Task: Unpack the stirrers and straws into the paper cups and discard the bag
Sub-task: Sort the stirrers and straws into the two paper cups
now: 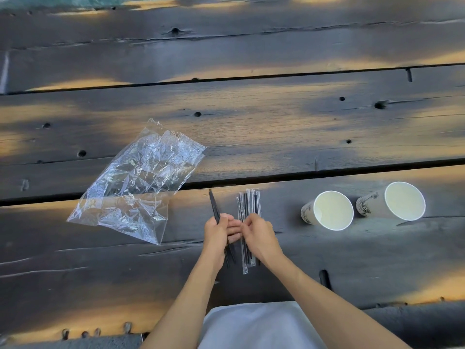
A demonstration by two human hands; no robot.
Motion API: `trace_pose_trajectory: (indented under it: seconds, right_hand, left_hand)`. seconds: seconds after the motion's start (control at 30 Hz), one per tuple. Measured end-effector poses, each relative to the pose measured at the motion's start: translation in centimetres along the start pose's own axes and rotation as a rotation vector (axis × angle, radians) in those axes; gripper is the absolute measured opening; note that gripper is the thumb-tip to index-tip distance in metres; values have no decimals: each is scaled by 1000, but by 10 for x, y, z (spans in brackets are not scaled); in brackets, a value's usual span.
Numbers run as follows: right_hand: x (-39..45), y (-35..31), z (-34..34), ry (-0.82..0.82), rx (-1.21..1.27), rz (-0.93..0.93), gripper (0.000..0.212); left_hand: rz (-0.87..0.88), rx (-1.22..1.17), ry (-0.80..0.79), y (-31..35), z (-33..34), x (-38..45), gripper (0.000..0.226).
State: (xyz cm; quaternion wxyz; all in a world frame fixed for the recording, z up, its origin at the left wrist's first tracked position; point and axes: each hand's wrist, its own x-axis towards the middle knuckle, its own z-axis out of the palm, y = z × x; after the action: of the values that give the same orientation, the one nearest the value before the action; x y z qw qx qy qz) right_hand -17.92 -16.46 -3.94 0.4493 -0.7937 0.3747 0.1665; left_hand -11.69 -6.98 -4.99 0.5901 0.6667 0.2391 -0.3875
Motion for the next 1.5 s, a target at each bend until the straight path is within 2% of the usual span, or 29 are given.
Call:
trace_pose_trajectory:
  seconds: [0.1, 0.2, 0.37, 0.43, 0.57, 0.73, 0.83, 0.9, 0.97, 1.03, 1.13, 1.3, 1.43, 1.5]
  right_hand:
    - [5, 8, -3, 113, -142, 78, 8]
    - [7, 14, -4, 88, -265, 117, 1]
    - [13, 18, -3, 79, -358, 147, 2]
    - [12, 18, -5, 85, -359, 162, 8]
    - [10, 14, -8, 94, -217, 199, 11]
    - [10, -5, -1, -81, 178, 89, 16]
    - [9, -11, 1, -137, 306, 41, 14]
    - [9, -12, 1, -41, 224, 55, 13]
    - [13, -5, 1, 76, 0, 61, 12]
    - [16, 0, 1, 64, -178, 92, 16]
    - [16, 5, 3, 2, -299, 128, 21]
    - [18, 3, 4, 28, -286, 166, 11]
    - [17, 2, 0, 37, -243, 182, 12]
    - [14, -1, -2, 7, -171, 132, 14]
  left_hand:
    - [-28, -38, 55, 5, -10, 6, 26]
    - [-52, -47, 45, 7, -14, 9, 25]
    - [-80, -18, -14, 5, -11, 6, 22]
    - [-92, -6, -38, 4, -9, 4, 22]
    - [-118, -48, -84, -1, -3, 5, 24]
    - [-118, -30, -204, 1, 1, -4, 23]
    - [-78, 6, -167, 1, 0, -4, 22]
    - [-81, -1, -81, 1, -5, 1, 22]
    - [-95, -63, -13, 2, -12, 6, 21]
    - [-109, -127, 18, 5, -19, 8, 18]
    - [-115, -187, 10, 7, -27, 10, 19]
    - [-108, -177, -2, 8, -26, 9, 21]
    - [-128, -185, -34, 6, -19, 8, 22]
    - [-133, -201, -73, 5, -16, 7, 23]
